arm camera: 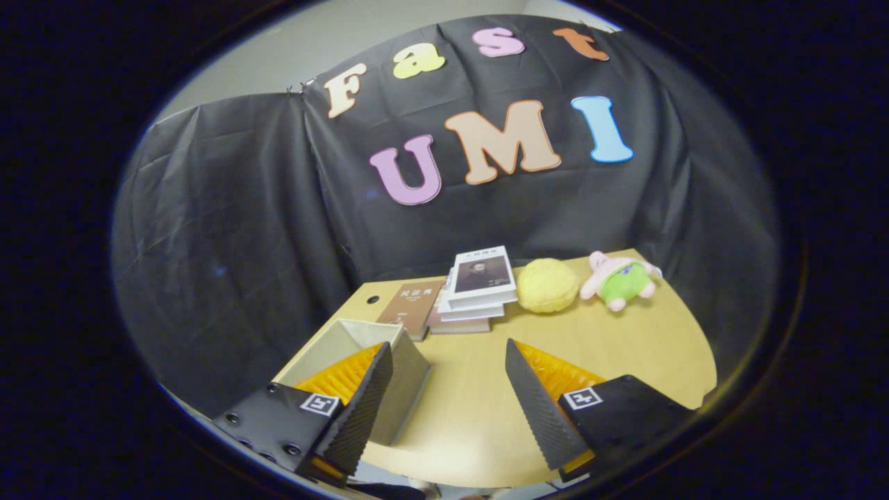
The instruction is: Open the storage box then place both shoes into the box .Put the left shoe in first, then the right shoe, with the right side of both shoes facing outward in a uniform manner.
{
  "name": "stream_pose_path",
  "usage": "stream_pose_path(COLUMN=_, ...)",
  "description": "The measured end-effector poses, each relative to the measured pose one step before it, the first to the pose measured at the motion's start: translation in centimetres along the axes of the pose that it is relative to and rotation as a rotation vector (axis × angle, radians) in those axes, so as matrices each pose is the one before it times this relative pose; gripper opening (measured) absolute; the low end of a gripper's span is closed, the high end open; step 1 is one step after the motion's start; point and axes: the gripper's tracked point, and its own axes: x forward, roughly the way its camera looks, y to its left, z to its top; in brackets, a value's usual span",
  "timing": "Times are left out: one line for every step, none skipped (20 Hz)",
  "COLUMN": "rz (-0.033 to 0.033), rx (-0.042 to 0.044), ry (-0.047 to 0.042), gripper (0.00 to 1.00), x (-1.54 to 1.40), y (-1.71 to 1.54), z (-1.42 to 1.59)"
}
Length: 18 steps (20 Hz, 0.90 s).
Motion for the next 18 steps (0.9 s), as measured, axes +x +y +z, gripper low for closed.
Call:
stream_pose_path(rz=-0.01411, rx=-0.01193, ry=-0.01138, gripper=1.00, x=-0.403, y=-1.122, z=0.281)
stream_pose_path(rz=-0.01537, rx=-0.00783, ry=-0.02217, gripper=1.00, x=-0.445, y=-0.922, z=0.475)
stream_pose_path(rz=-0.01471, rx=-0.01153, ry=-0.02484, gripper=1.00, x=-0.339, y=-1.000, z=0.618)
stream_pose_path(rz=-0.02470, rx=-0.01603, ry=-0.02141, gripper=1.00, x=-0.104, y=-1.309, z=0.354)
stream_pose_path(rz=-0.02545, rx=-0.01465, ry=-0.01969, gripper=1.00, x=-0.257, y=-1.238, z=0.189)
stream_pose_path(rz=-0.01769, rx=-0.00950, ry=-0.01651, gripper=1.00, x=-0.232, y=-0.727, z=0.078)
stream_pose_path(rz=-0.01423, rx=-0.00711, ry=-0.01553, gripper=1.00, x=-0.209, y=-0.666, z=0.213)
stream_pose_path(rz=-0.01183, rx=-0.00522, ry=-0.01278, gripper=1.00, x=-0.170, y=-0.653, z=0.003)
stream_pose_path(rz=-0.00629, rx=-0.00608, ry=-0.00935, gripper=1.00, x=-0.066, y=-0.523, z=0.129)
stream_pose_path(rz=-0.00559, rx=-0.00691, ry=-0.01022, gripper=1.00, x=-0.029, y=-0.397, z=0.023)
stream_pose_path(rz=-0.00437, rx=-0.00932, ry=0.00419, gripper=1.00, x=-0.042, y=-0.452, z=-0.200)
stream_pose_path(rz=-0.00513, rx=-0.00819, ry=0.00325, gripper=1.00, x=0.075, y=-0.384, z=-0.248)
stream_pose_path(rz=-0.00387, rx=-0.00805, ry=-0.00028, gripper=1.00, x=0.079, y=-0.351, z=-0.099)
stream_pose_path(rz=-0.00136, rx=-0.00662, ry=-0.00366, gripper=1.00, x=0.136, y=-0.126, z=0.199)
stream_pose_path(rz=0.00016, rx=-0.00299, ry=-0.00926, gripper=1.00, x=0.003, y=-0.134, z=0.140)
stream_pose_path(rz=-0.00005, rx=-0.00167, ry=-0.00348, gripper=1.00, x=0.082, y=-0.102, z=-0.007)
stream_pose_path(rz=-0.00105, rx=-0.00061, ry=-0.00547, gripper=1.00, x=0.064, y=-0.066, z=0.072)
stream_pose_path(rz=-0.00496, rx=-0.00067, ry=-0.00455, gripper=1.00, x=0.091, y=-0.183, z=0.017)
